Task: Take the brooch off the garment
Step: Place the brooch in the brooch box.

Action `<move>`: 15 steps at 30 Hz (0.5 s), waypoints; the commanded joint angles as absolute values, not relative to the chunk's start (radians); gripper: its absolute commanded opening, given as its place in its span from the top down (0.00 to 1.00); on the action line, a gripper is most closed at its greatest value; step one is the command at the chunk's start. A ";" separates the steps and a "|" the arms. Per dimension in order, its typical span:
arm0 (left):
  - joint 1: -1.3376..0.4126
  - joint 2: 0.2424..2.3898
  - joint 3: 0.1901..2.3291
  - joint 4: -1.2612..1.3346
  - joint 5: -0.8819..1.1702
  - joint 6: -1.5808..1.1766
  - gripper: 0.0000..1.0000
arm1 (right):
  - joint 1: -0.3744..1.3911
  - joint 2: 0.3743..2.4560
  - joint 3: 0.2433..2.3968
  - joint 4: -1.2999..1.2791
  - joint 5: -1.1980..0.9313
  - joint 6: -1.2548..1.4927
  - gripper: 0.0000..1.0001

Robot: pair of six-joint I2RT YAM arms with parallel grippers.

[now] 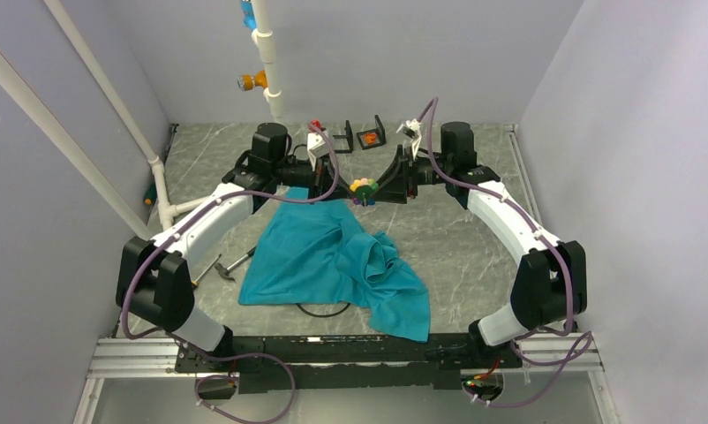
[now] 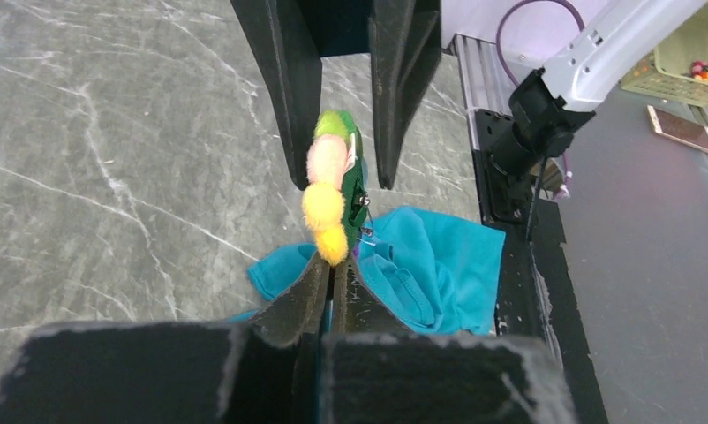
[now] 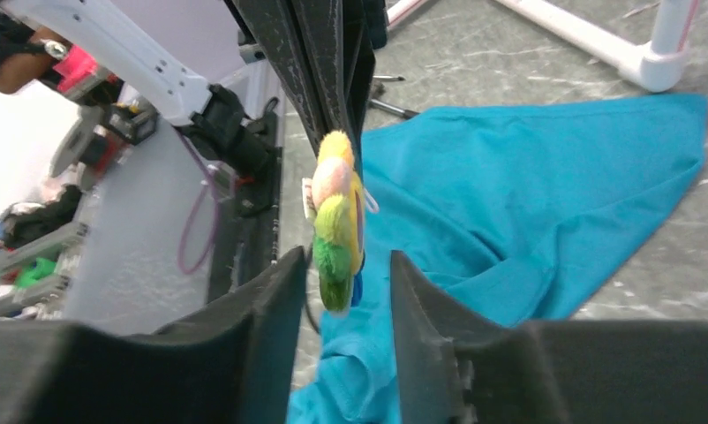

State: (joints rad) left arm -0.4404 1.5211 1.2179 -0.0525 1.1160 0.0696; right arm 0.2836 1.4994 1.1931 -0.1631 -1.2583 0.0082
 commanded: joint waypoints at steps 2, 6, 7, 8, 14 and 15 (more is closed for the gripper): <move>-0.448 1.541 1.319 -0.109 0.931 0.123 1.00 | 0.208 1.469 1.129 0.064 -1.220 0.216 0.34; -0.448 1.598 1.415 -0.241 0.661 0.235 1.00 | 0.083 1.426 1.056 0.228 -1.173 0.378 0.08; -0.449 1.613 1.439 -0.259 0.594 0.256 1.00 | 0.046 1.418 1.046 0.240 -1.157 0.395 0.05; -0.449 1.630 1.462 -0.276 0.529 0.281 1.00 | 0.018 1.407 1.039 0.235 -1.134 0.400 0.02; -0.475 1.740 1.575 -0.250 0.103 0.436 1.00 | -0.083 1.366 1.038 0.120 -1.015 0.341 0.00; -0.483 1.761 1.573 -0.201 0.033 0.486 1.00 | -0.092 1.363 1.046 0.092 -1.007 0.334 0.00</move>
